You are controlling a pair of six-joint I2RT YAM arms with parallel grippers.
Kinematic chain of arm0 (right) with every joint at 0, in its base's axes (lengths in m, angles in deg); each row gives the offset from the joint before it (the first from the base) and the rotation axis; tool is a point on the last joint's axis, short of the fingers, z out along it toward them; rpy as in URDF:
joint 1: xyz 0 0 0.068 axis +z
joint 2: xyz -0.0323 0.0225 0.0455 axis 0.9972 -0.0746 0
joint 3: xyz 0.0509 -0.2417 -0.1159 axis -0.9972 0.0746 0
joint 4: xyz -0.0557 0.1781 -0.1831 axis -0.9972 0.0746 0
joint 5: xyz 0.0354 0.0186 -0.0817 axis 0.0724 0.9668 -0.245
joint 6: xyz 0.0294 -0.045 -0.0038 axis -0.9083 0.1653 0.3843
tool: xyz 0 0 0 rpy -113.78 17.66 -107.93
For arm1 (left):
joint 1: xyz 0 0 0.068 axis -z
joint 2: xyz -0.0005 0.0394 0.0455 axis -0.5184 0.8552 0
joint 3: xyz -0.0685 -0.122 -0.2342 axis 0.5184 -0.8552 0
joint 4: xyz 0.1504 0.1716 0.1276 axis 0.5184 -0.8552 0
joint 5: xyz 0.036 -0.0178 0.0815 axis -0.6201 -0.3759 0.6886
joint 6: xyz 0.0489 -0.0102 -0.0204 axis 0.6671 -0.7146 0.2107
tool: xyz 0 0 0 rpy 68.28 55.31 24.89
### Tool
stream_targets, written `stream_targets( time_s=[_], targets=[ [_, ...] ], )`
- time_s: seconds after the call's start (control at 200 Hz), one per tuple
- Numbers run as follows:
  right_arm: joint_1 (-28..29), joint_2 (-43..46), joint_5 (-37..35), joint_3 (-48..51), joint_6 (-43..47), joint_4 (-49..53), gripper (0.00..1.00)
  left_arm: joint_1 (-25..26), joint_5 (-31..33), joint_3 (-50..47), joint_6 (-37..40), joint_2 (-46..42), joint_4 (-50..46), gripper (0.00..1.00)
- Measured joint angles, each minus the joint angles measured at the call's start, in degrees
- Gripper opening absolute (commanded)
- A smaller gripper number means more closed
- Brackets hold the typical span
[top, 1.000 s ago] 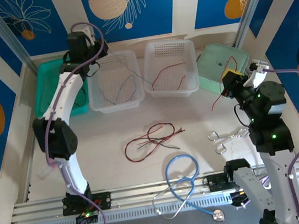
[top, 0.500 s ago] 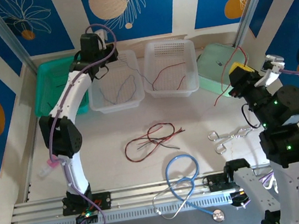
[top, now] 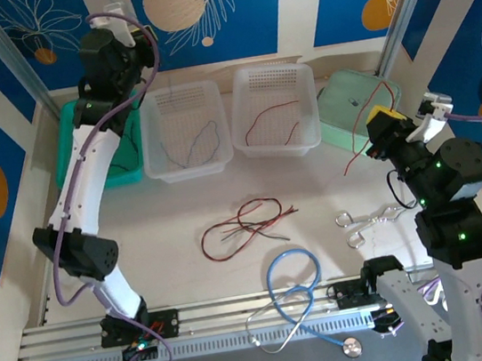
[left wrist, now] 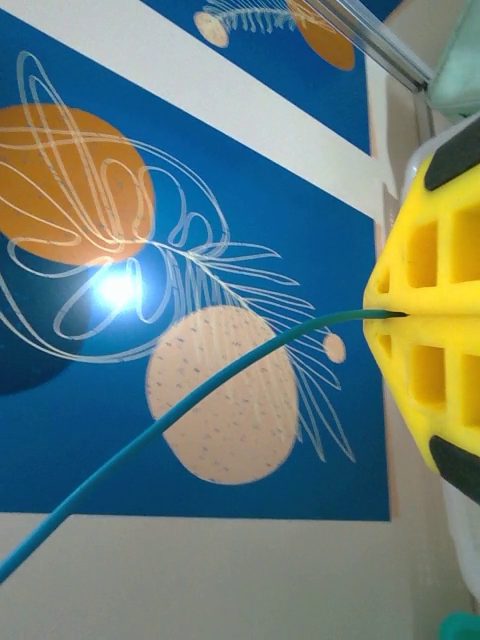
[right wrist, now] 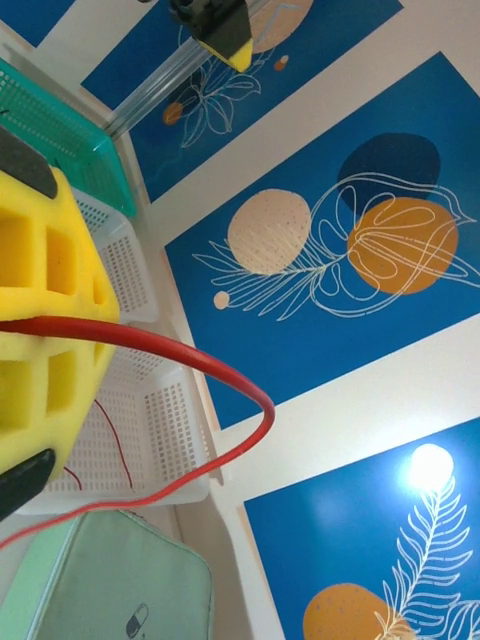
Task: Untangle the cables
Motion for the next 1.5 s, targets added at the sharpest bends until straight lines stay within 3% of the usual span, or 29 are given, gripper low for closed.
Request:
stream_targets(
  time_s=[0.315, 0.555, 0.745, 0.805, 0.875, 0.955, 1.151, 1.281, 1.501],
  targets=[
    [0.0, 0.2, 0.3, 0.1, 0.0, 0.0, 0.00, -0.4, -1.8, -14.6, -0.2, 5.7, -1.0, 0.00],
    [0.0, -0.5, 2.0, -1.3, 0.0, -0.2, 0.00, -1.1, -4.3, -14.3, -0.3, 19.6, -9.8, 0.00],
    [0.4, -2.1, 3.1, -2.9, 0.0, -2.1, 0.00, -1.1, -6.3, -13.2, -0.5, 25.5, -16.1, 0.00],
    [0.5, -2.7, 3.4, -3.2, 0.0, -2.8, 0.00, -1.1, -7.1, -10.5, -0.5, 27.4, -18.6, 0.16],
    [0.9, -3.7, 3.7, -3.5, -0.2, -3.2, 0.00, -1.1, -8.0, -6.8, -0.4, 29.3, -20.7, 0.57],
    [1.5, -5.0, 4.0, -3.7, -0.4, -4.0, 0.00, -1.1, -8.2, -4.3, -0.1, 29.7, -22.3, 0.71],
    [3.7, -8.3, 4.2, -4.3, -0.7, -6.0, 0.00, -0.1, -0.2, -6.2, 5.5, 24.2, -21.8, 0.83],
    [6.5, -10.8, 3.9, -4.9, -0.6, -8.0, 0.00, 0.2, 4.5, -9.0, 8.8, 16.8, -21.1, 0.84],
    [12.4, -19.3, 2.4, -7.8, 2.7, -13.4, 0.00, 0.2, 5.0, -13.6, 9.6, 5.0, -19.8, 0.84]
  ],
)
